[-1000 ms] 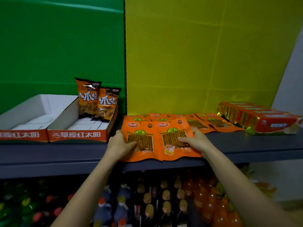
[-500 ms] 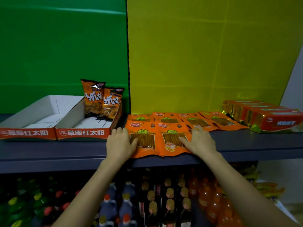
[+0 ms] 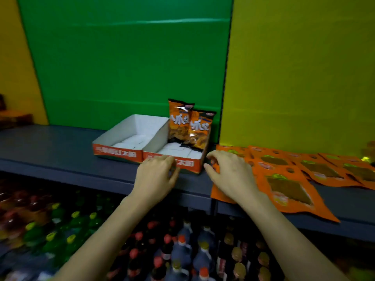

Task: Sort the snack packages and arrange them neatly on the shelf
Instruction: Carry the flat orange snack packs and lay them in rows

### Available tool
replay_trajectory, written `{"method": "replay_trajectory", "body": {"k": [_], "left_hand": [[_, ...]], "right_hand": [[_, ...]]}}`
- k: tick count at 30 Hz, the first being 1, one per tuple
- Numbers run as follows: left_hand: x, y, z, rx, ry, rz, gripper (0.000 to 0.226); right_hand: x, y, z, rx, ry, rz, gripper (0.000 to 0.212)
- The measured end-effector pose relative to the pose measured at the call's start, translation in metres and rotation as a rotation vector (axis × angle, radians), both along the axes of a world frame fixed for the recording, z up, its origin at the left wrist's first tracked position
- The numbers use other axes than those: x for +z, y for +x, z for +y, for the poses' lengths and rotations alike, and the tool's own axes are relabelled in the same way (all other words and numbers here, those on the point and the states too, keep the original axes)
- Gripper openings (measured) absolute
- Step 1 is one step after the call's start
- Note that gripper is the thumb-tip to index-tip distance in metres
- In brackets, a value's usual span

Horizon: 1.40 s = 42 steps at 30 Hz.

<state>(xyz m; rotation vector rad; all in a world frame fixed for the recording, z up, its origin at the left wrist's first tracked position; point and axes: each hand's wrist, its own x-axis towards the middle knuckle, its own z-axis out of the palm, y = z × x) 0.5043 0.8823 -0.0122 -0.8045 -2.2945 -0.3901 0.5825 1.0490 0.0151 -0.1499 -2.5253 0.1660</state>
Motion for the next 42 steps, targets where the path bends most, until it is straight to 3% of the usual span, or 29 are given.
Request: {"method": "replay_trajectory", "body": {"k": [6, 18, 26, 31, 42], "left_hand": [[-0.015, -0.03, -0.132, 0.282, -0.036, -0.114, 0.019], [-0.017, -0.06, -0.41, 0.578, 0.007, -0.036, 0.029], [-0.022, -0.076, -0.552, 0.715, -0.027, -0.039, 0.041], [-0.027, -0.103, -0.608, 0.769, 0.019, -0.063, 0.027], [-0.018, -0.245, -0.703, 0.811, -0.014, -0.092, 0.029]], "right_hand": [[-0.003, -0.062, -0.121, 0.314, -0.019, -0.024, 0.032], [-0.013, -0.166, -0.383, 0.632, -0.017, -0.128, 0.034], [-0.01, -0.225, -0.525, 0.738, -0.035, -0.181, 0.036], [-0.006, -0.272, -0.585, 0.757, -0.045, -0.202, 0.037], [0.003, -0.427, -0.685, 0.691, -0.049, -0.204, 0.037]]}}
